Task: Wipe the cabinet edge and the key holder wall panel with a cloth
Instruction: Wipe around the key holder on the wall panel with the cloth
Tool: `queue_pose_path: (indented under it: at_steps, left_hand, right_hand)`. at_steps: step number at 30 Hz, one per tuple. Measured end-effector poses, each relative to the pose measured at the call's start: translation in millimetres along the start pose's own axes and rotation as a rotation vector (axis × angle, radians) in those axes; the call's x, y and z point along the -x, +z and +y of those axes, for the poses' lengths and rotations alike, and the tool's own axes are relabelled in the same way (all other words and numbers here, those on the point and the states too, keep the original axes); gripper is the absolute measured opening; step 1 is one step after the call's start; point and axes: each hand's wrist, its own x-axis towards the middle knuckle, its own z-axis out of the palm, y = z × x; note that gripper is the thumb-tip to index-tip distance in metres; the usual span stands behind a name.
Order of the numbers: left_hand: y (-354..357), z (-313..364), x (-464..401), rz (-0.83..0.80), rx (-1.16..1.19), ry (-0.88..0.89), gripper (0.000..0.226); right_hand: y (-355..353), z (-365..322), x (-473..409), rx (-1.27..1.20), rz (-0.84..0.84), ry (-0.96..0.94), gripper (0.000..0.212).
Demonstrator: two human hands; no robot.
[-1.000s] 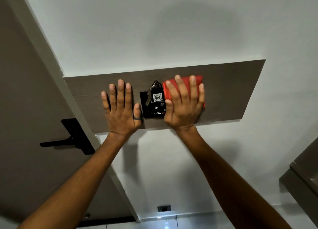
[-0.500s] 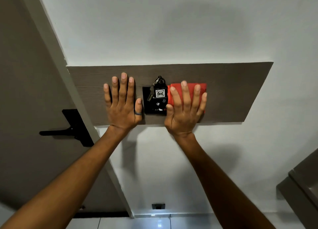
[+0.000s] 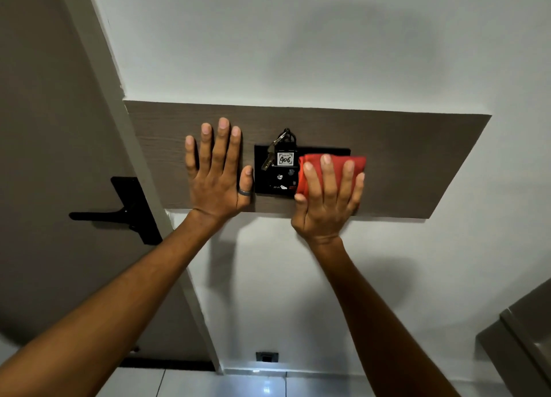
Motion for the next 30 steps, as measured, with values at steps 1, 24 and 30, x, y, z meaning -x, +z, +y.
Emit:
queue_pose_path:
  at_steps: [1, 24, 30]
  left_hand:
    - [-1, 0, 0, 0.000, 0.001, -0.004, 0.069]
    - [2, 0, 2, 0.006, 0.040, -0.013, 0.066]
    - [-3, 3, -1, 0.015, 0.039, -0.003, 0.067]
  right_hand:
    - [-4, 4, 8, 0.012, -0.016, -0.032, 0.047]
    - [-2, 2, -30, -0.013, -0.047, 0.020, 0.048]
    - [-12, 6, -18, -0.009, -0.053, -0.037, 0.043]
